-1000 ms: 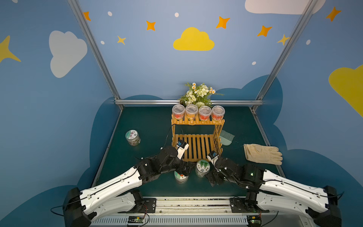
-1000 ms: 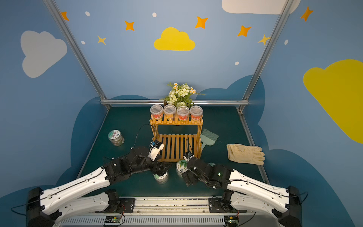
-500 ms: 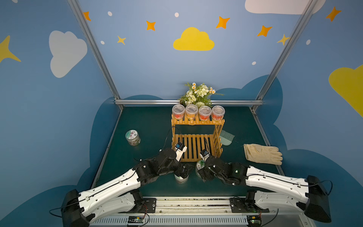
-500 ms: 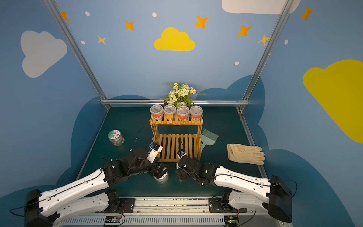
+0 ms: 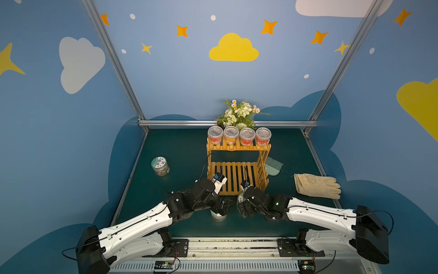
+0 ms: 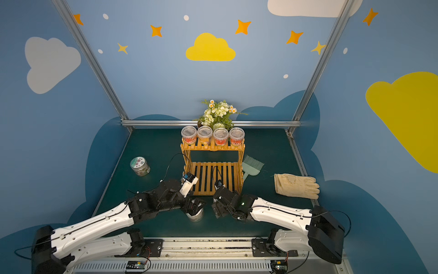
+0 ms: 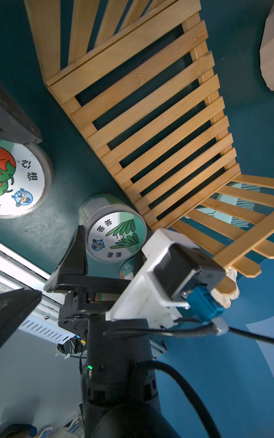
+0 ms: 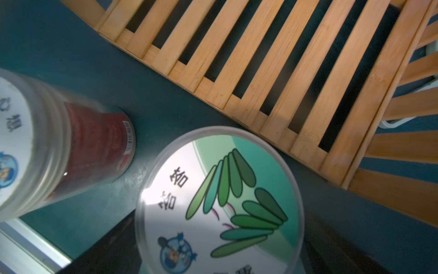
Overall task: Place the seed container on the shelf
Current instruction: Pick up the seed jar at the center of the board.
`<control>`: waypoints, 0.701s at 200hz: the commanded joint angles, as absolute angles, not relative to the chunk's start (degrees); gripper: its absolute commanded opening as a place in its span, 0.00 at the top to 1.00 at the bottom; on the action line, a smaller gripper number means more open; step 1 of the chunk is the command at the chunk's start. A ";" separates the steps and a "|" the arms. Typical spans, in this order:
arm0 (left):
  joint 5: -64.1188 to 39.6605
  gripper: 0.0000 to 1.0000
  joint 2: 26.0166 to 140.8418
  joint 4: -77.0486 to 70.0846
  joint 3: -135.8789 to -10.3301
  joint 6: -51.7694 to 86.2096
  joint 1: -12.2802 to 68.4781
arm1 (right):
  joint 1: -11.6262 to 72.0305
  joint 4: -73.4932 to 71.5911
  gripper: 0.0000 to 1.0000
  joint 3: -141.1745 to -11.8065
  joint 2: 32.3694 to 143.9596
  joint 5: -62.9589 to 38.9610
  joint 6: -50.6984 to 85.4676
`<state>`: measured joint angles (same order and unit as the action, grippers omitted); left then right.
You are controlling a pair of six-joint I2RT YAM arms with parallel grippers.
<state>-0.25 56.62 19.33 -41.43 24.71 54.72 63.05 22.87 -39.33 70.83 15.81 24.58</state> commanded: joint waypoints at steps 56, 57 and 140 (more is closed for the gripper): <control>-2.80 0.00 55.40 17.05 -41.82 19.78 54.89 | 62.55 21.49 0.21 -35.87 64.24 9.84 18.87; -2.94 0.00 55.25 16.96 -41.78 19.56 54.91 | 62.56 21.47 0.21 -35.82 64.03 9.71 18.84; -24.47 0.01 56.54 10.42 -39.75 -12.27 56.68 | 55.16 24.46 0.23 -37.32 43.56 -9.84 16.04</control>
